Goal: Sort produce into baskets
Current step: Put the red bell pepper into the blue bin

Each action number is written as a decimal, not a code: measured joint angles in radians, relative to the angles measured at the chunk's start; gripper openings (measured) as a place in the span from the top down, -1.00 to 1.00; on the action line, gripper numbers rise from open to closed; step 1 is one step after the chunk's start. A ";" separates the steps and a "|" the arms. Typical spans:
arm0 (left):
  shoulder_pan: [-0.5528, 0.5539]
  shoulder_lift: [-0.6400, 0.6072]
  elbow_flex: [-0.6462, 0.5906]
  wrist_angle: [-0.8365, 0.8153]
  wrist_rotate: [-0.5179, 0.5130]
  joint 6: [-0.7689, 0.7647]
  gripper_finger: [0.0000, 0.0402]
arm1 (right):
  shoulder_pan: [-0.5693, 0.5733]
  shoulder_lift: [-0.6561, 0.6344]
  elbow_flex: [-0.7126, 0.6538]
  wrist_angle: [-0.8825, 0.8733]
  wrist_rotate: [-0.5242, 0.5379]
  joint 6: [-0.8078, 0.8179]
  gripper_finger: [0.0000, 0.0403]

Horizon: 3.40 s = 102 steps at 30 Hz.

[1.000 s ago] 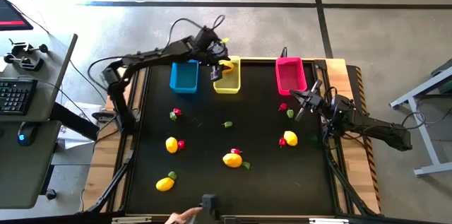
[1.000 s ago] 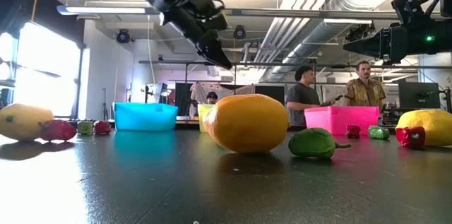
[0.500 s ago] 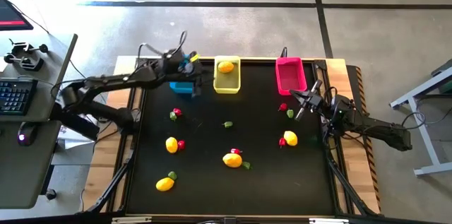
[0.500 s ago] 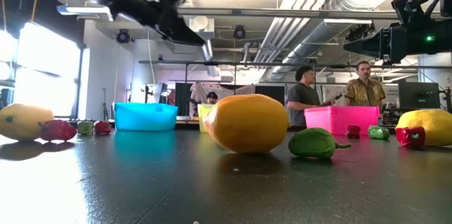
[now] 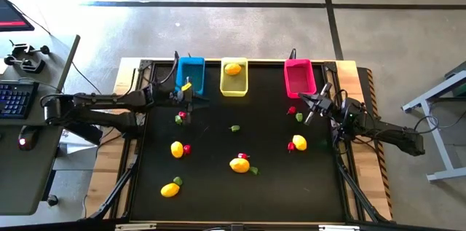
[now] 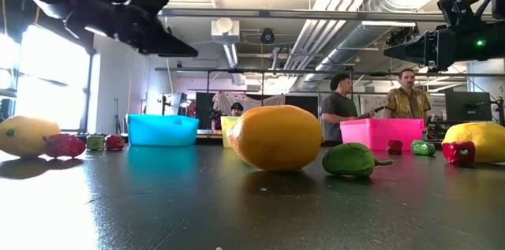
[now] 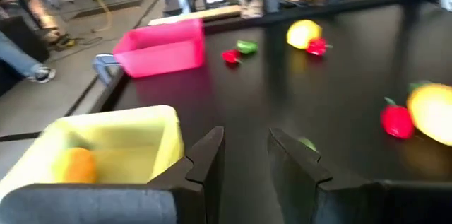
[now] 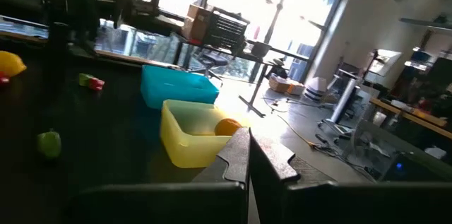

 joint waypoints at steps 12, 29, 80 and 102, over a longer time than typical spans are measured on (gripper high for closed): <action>-0.251 0.013 0.024 -0.184 -0.009 -0.042 0.60 | 0.000 0.000 0.000 -0.001 -0.002 0.000 1.00; -0.639 0.091 0.246 -0.736 -0.257 -0.319 0.65 | 0.000 0.000 0.000 -0.001 -0.002 0.000 1.00; -0.621 0.529 0.445 -1.115 -0.266 -0.407 0.65 | 0.000 0.000 0.000 -0.001 -0.002 0.000 1.00; -0.556 0.526 0.543 -1.180 -0.307 -0.233 1.00 | 0.000 0.000 0.000 -0.001 -0.002 0.000 1.00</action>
